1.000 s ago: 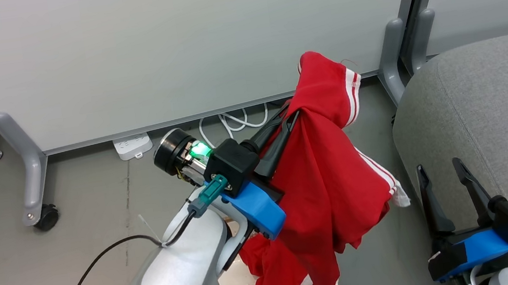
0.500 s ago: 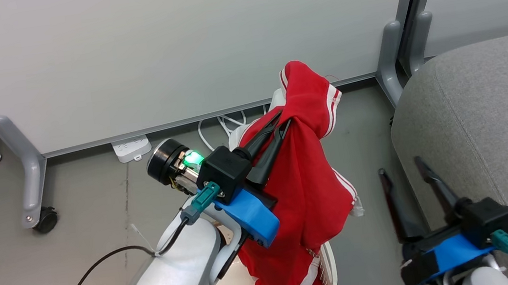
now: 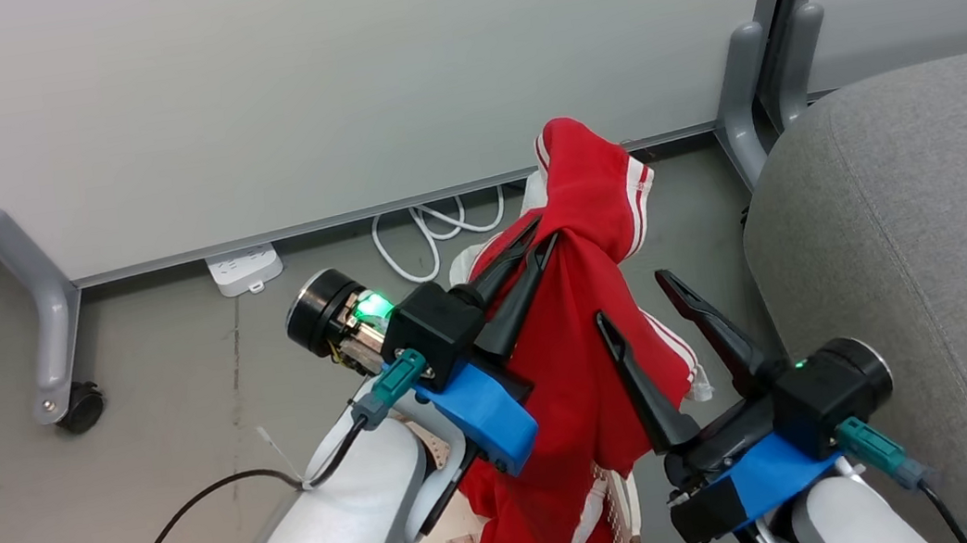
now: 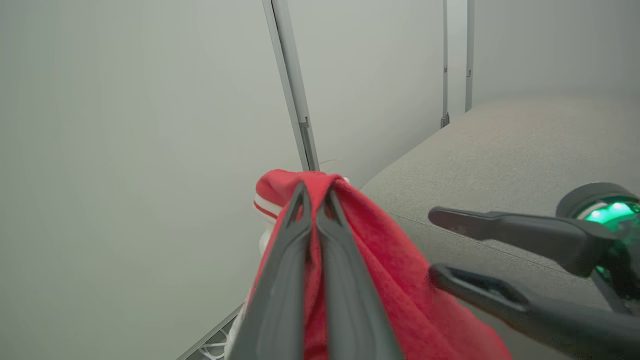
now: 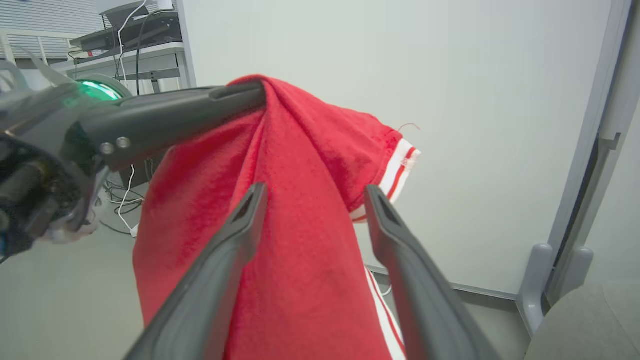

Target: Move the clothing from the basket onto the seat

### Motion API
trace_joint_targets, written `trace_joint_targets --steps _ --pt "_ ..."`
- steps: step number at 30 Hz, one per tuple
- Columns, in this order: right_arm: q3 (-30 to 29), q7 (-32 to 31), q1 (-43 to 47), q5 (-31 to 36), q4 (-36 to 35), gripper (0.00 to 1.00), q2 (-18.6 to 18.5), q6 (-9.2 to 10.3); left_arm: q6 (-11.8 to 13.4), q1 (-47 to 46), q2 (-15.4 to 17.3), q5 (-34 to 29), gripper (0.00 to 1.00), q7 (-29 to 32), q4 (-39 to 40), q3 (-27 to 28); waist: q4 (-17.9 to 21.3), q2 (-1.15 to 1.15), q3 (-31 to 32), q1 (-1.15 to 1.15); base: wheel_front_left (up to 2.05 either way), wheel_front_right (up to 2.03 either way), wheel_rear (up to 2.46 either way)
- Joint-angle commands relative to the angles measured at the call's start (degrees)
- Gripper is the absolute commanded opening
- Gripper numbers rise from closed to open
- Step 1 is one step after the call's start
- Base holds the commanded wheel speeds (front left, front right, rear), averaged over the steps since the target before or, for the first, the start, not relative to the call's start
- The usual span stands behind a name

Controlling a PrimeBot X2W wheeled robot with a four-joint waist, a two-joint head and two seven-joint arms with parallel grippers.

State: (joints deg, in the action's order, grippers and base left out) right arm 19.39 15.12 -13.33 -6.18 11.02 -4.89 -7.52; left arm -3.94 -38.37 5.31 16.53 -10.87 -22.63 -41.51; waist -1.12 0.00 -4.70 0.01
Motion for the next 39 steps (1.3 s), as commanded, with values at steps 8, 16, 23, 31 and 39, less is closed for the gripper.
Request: trace_joint_targets --steps 8,16,23,31,39 --pt "4.8 0.0 -5.7 0.3 6.2 1.00 0.1 0.07 0.0 -1.8 -0.4 0.3 0.00 -0.5 -0.2 -0.9 -0.5 0.00 -1.0 -0.01 0.00 0.00 0.00" --pt "6.6 0.1 -11.2 1.7 15.7 1.00 0.9 0.06 0.2 -3.1 -1.0 0.5 0.00 -0.8 0.1 -2.0 -1.4 0.00 -2.6 -0.01 0.00 0.00 0.00" --pt "6.4 0.1 -14.4 1.3 20.2 0.51 1.7 0.06 0.3 -3.9 -1.3 0.7 0.00 -1.0 0.2 -2.8 -1.9 0.00 -3.4 -0.01 0.00 0.00 0.00" --pt "7.0 0.0 -16.1 0.4 21.6 0.00 2.0 0.06 0.5 -4.2 -1.5 1.1 0.00 -1.4 -0.4 -3.3 -1.9 0.00 -3.6 -0.01 0.00 0.00 0.00" --pt "6.9 0.0 -15.9 0.0 21.9 0.00 2.1 0.06 0.7 -4.4 -1.4 1.5 0.00 -1.6 -0.8 -3.5 -1.8 0.00 -3.5 -0.01 0.00 0.00 0.00"
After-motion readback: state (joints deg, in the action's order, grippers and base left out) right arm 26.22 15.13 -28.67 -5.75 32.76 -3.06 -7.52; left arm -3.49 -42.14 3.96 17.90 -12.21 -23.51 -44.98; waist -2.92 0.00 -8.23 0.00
